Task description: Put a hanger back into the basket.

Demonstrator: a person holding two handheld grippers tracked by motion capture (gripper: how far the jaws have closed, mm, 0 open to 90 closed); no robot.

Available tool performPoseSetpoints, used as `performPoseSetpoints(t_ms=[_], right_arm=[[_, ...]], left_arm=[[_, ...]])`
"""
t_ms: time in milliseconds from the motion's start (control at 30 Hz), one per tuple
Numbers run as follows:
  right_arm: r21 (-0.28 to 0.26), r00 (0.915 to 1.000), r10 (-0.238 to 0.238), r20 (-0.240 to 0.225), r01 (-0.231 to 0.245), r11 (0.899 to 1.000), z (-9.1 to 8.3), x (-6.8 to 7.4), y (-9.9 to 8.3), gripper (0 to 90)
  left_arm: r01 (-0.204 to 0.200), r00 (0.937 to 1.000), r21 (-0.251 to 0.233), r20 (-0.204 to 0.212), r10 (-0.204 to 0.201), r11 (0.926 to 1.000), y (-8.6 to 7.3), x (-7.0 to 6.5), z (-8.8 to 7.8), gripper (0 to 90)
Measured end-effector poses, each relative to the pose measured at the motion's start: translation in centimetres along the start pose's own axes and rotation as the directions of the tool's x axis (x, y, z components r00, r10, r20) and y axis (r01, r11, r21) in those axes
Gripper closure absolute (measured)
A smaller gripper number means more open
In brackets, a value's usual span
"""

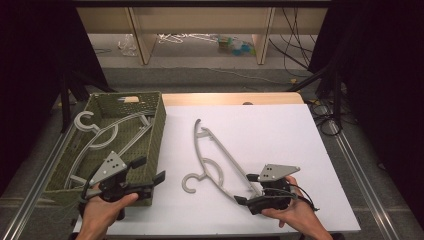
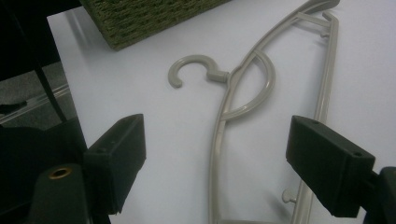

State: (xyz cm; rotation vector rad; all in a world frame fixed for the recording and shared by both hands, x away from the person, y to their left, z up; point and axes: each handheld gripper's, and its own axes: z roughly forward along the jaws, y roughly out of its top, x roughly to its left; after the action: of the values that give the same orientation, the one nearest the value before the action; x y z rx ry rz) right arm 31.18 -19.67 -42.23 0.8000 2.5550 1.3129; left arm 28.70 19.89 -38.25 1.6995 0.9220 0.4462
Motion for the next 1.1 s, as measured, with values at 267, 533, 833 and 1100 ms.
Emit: performPoseSetpoints(t_ms=[267, 533, 833, 1100], right_arm=[[0.015, 1.0, -0.006, -0.001, 0.006, 1.0, 0.5, 0.0, -0.1, 21.1], [0.046, 0.9997, -0.017, 0.019, 0.016, 0.999, 1.3, -0.1, -0.4, 21.9], [0.165, 0.9976, -0.058, 0.037, 0.051, 0.985, 4.0, 0.1, -0.5, 23.7], [0.264, 0.9975, -0.045, 0.054, 0.029, 0.964, 6.7, -0.1, -0.4, 32.0]], left_arm=[[-0.044, 0.9976, 0.019, 0.053, 0.043, 0.9988, -2.0, -2.2, 1.0, 19.0], [-0.079, 0.9918, 0.049, 0.105, 0.074, 0.9956, -4.1, -3.3, 2.3, 18.4], [-0.08, 0.9924, 0.065, 0.099, 0.073, 0.9947, -4.6, -3.1, 2.5, 18.4], [-0.091, 0.9902, 0.07, 0.113, 0.082, 0.9934, -4.7, -3.2, 2.6, 18.4]])
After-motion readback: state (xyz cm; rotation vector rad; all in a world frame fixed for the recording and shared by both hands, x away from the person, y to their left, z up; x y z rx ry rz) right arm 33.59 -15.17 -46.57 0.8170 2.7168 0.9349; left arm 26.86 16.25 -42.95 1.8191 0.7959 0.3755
